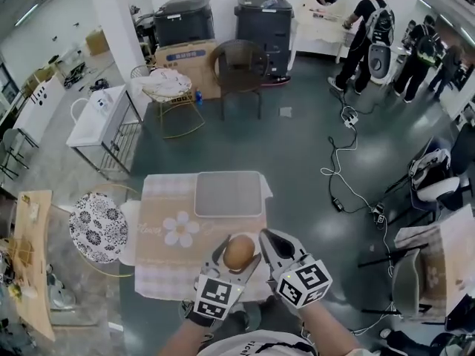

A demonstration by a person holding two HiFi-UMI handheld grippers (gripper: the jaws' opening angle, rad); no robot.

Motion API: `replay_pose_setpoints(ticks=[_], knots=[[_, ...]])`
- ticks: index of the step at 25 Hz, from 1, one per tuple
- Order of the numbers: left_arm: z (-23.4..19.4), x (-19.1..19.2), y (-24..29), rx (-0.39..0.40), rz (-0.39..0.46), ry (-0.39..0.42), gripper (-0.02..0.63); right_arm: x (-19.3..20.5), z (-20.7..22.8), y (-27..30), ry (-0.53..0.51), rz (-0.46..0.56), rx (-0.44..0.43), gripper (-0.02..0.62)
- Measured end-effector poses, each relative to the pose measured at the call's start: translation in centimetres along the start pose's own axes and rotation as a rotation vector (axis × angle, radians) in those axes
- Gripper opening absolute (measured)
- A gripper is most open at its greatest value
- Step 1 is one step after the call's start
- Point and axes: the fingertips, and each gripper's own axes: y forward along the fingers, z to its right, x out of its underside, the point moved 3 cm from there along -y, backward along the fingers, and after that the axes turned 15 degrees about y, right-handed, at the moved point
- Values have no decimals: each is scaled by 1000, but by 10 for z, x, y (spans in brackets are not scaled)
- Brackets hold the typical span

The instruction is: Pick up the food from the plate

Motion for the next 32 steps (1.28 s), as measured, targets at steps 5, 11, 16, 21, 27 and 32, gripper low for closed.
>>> replay_pose_setpoints(ticks=[5,11,16,21,27,32], knots=[[2,-31,-19,14,22,28,345,-14,-4,-8,-23,27,16,12],[-3,-55,-36,-4,55,41,345,-29,-13,-10,-48,49,14,12],[-10,-68,-44,-13,75,60,345,-36,-23,-6,-80,54,5,12],[-8,-79,-44,0,87,68,347,-41,-25,-7,-83,50,-3,12],[-9,-87,-40,0,96,67,346,-52,-27,-6,-108,60,-1,12],[-13,-87,-37,0,98,64,345,-54,-27,-2,-115,57,4,12]])
